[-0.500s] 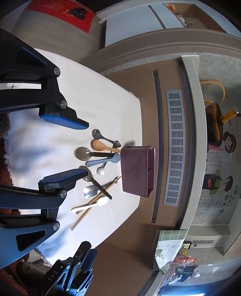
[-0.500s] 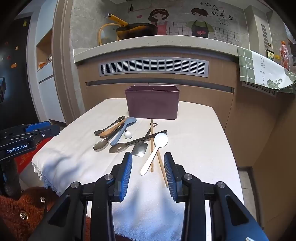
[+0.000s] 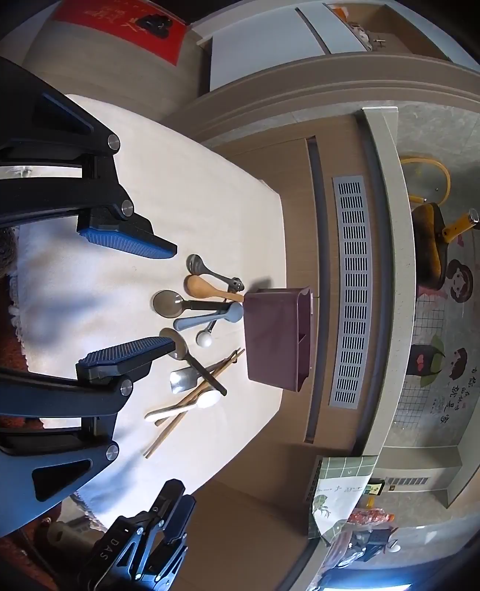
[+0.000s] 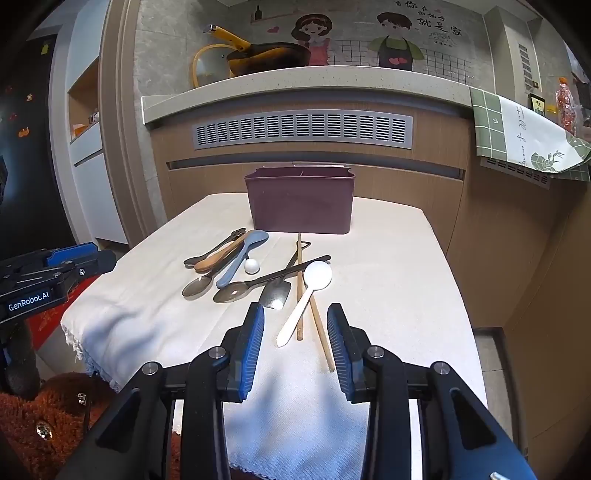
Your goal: Organize utensils
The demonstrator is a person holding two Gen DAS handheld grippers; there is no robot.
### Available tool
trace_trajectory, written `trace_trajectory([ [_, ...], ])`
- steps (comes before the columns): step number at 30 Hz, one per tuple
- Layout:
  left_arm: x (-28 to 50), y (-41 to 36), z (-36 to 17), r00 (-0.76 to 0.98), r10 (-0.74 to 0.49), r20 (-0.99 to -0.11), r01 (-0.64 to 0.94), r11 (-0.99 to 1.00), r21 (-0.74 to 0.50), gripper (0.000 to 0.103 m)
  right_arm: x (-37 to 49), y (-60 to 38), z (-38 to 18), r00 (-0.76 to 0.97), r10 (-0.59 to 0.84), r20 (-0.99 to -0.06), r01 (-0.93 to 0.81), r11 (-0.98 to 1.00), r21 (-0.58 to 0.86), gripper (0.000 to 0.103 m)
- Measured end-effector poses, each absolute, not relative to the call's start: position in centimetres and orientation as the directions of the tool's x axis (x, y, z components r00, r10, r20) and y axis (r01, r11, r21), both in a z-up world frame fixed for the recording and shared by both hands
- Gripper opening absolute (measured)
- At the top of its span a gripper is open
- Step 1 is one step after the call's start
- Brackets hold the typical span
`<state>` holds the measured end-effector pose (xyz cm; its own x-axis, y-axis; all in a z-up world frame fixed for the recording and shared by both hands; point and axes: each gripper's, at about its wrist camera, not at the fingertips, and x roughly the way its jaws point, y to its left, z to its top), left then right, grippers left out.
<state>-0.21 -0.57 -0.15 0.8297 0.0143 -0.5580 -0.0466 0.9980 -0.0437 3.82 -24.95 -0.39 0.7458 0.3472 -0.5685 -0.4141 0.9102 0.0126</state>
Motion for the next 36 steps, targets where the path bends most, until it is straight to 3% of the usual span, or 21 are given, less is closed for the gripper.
trace_trajectory([
  [36, 0.40, -0.79, -0.93, 0.806, 0.003, -0.592, -0.044, 0.998, -0.055, 0.045, 4.21, -24.77, -0.71, 0.737, 0.329, -0.591, -0.403, 0.915, 0.007, 0.034],
])
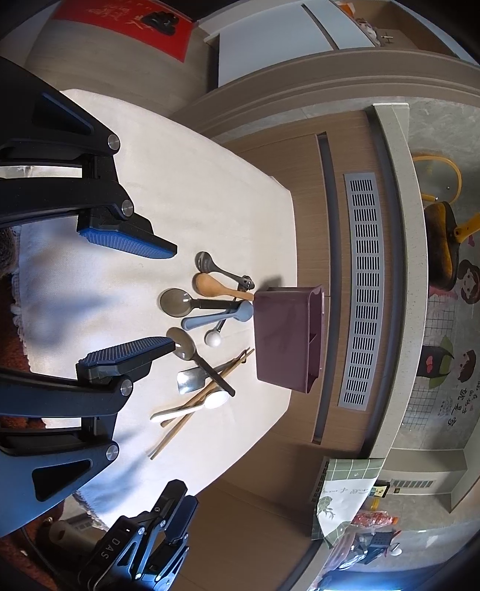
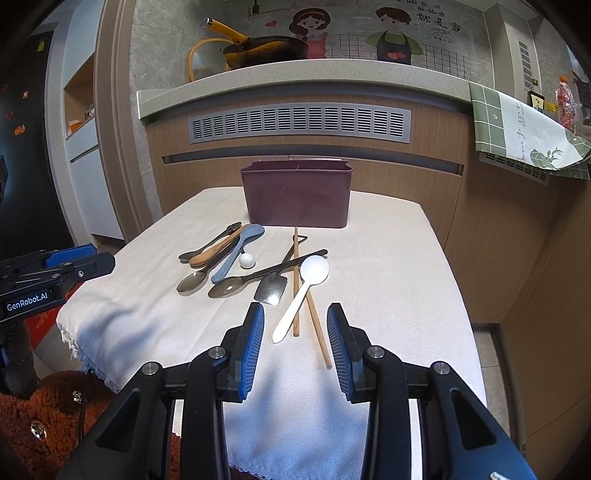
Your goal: Organize utensils
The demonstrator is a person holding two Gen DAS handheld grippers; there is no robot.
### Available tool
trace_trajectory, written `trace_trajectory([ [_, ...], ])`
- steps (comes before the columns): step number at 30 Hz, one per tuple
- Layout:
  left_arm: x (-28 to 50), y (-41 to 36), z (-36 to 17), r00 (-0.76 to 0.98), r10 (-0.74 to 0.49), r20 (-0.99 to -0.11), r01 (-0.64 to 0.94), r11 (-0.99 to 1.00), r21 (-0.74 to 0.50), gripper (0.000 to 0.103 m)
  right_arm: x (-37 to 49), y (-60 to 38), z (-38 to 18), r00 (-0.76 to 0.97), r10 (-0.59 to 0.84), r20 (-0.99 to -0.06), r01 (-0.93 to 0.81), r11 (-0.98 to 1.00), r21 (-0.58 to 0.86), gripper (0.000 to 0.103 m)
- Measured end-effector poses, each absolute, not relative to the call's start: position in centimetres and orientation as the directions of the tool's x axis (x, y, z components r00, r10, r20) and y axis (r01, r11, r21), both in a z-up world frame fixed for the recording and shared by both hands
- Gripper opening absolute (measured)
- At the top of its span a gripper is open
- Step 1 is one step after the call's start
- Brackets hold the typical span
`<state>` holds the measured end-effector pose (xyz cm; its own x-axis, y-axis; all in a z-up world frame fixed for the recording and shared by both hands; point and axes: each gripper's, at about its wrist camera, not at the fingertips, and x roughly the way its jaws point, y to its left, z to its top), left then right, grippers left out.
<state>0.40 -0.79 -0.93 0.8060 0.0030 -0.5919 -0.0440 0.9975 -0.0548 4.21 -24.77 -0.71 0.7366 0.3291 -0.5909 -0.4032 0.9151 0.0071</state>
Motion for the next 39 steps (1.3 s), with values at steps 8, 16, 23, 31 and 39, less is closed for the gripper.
trace_trajectory([
  [8, 0.36, -0.78, -0.94, 0.804, 0.003, -0.594, -0.044, 0.997, -0.055, 0.045, 4.22, -24.80, -0.76, 0.736, 0.329, -0.592, -0.403, 0.915, 0.008, 0.034],
  [16, 0.43, -0.67, -0.83, 0.805, 0.001, -0.593, -0.043, 0.998, -0.056, 0.045, 4.23, -24.80, -0.78, 0.736, 0.329, -0.592, -0.403, 0.915, 0.008, 0.034],
  [23, 0.54, -0.64, -0.82, 0.805, 0.002, -0.594, -0.043, 0.998, -0.055, 0.045, 4.27, -24.84, -0.85, 0.735, 0.331, -0.592, -0.405, 0.914, 0.008, 0.034],
  [31, 0.56, -0.61, -0.79, 0.804, 0.002, -0.595, -0.043, 0.998, -0.055, 0.045, 4.30, -24.80, -0.90, 0.733, 0.330, -0.594, -0.404, 0.915, 0.009, 0.034],
  [39, 0.99, -0.70, -0.81, 0.794, -0.013, -0.608, -0.027, 0.998, -0.057, 0.045, 4.39, -24.76, -0.90, 0.730, 0.332, -0.597, -0.405, 0.914, 0.013, 0.034],
])
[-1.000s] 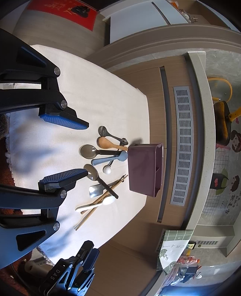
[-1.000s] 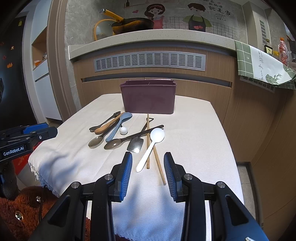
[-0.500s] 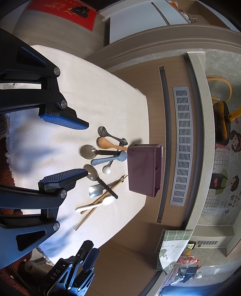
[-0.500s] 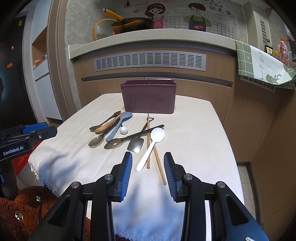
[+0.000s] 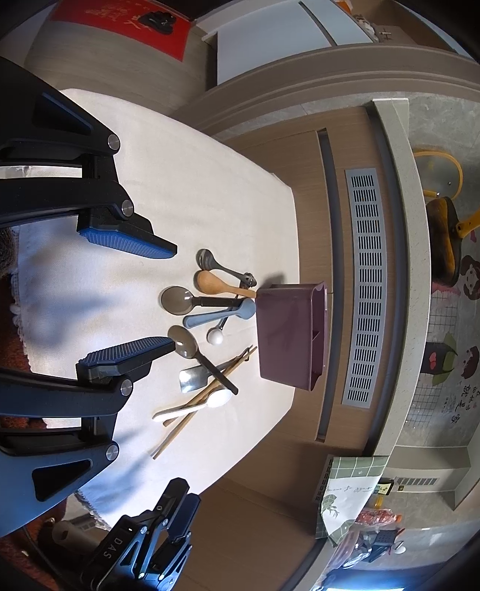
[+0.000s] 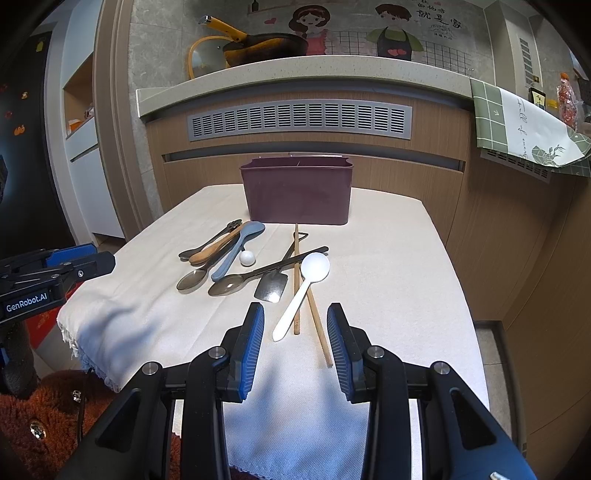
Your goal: Organize utensils
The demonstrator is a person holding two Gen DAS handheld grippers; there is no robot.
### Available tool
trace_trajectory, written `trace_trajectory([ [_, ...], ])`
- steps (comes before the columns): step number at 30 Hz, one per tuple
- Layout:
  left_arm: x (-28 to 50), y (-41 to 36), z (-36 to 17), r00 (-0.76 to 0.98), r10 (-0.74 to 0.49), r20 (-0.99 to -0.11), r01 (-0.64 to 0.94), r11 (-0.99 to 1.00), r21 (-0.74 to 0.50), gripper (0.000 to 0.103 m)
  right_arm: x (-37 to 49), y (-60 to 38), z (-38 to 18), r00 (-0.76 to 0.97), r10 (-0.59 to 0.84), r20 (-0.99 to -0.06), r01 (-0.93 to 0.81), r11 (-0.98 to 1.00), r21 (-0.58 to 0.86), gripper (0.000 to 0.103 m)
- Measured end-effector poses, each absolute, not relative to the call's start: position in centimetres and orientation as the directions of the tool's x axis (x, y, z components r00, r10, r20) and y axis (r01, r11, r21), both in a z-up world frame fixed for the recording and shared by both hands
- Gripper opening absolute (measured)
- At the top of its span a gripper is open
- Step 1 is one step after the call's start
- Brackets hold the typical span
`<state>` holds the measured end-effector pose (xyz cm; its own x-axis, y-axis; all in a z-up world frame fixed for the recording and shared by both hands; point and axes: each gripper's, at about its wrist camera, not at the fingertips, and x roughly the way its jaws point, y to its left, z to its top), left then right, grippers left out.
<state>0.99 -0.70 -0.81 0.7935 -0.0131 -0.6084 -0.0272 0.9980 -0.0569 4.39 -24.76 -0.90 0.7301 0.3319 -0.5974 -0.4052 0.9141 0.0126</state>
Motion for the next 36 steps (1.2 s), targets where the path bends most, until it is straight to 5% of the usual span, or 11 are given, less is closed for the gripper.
trace_trajectory([
  [13, 7.4, 2.6, 0.1, 0.856, -0.088, -0.509, 0.010, 0.988, -0.153, 0.045, 9.9, -25.9, -0.1, 0.725, 0.308, -0.616, -0.395, 0.919, -0.005, 0.034],
  [25, 11.0, 5.8, -4.0, 0.789, -0.009, -0.614, -0.099, 0.985, -0.143, 0.045, 17.2, -23.8, -5.7, 0.518, 0.367, -0.773, -0.385, 0.906, 0.173, 0.034],
  [36, 11.8, 6.5, -4.6, 0.794, -0.012, -0.607, -0.141, 0.969, -0.203, 0.045, 20.5, -22.3, -7.7, 0.489, 0.349, -0.799, -0.299, 0.928, 0.222, 0.034],
])
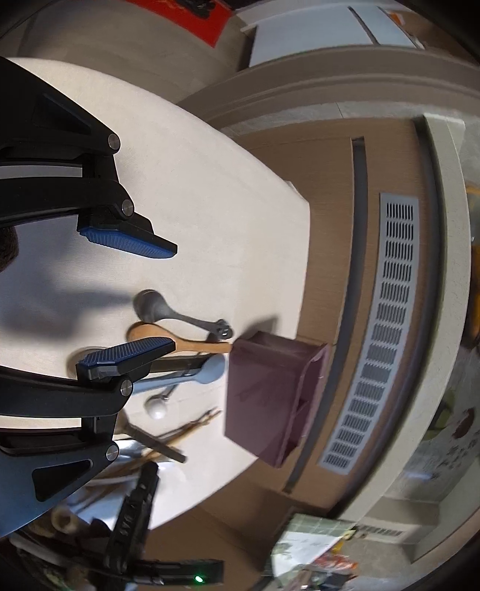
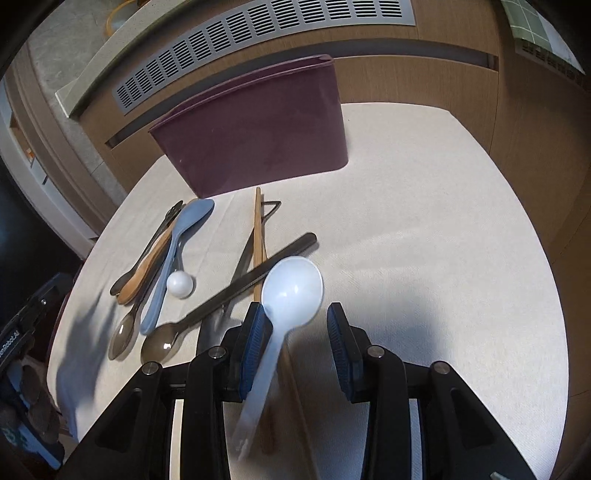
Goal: Organize utensils
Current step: 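Lower the right tool and grasp the white plastic spoon handle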
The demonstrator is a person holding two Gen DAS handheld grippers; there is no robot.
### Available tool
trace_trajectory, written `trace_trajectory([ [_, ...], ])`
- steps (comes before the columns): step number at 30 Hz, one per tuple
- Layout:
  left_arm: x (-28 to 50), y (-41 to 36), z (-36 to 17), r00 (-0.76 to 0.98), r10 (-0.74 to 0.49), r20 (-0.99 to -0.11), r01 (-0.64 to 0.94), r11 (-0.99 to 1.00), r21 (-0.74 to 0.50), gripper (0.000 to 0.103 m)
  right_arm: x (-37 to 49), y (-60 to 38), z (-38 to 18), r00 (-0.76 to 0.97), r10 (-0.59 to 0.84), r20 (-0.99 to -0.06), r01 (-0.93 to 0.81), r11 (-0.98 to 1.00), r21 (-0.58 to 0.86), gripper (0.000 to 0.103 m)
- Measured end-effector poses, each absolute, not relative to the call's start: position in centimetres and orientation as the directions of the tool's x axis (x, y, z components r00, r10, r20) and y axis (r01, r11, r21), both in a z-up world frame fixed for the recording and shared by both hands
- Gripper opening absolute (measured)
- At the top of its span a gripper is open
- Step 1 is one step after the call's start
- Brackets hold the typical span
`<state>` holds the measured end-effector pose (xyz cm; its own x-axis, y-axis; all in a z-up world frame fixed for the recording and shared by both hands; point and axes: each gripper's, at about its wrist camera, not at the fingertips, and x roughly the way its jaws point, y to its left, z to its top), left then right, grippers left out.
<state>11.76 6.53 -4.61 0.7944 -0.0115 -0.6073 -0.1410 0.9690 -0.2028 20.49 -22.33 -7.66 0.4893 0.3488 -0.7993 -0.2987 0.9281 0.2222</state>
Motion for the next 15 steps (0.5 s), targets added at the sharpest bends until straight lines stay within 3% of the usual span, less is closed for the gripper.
trace_trajectory([
  [10, 13.1, 4.1, -6.0, 0.754, -0.062, -0.654, -0.077, 0.980, -0.181, 0.045, 21.5, -20.3, -7.5, 0.524, 0.299, -0.798, -0.324, 0.936, 0.137, 0.031],
  [15, 13.6, 2.8, -6.6, 0.726, -0.080, -0.684, -0.027, 0.989, -0.144, 0.046, 20.6, -22.0, -5.9, 0.601, 0.277, -0.750, -0.314, 0.944, 0.097, 0.031],
])
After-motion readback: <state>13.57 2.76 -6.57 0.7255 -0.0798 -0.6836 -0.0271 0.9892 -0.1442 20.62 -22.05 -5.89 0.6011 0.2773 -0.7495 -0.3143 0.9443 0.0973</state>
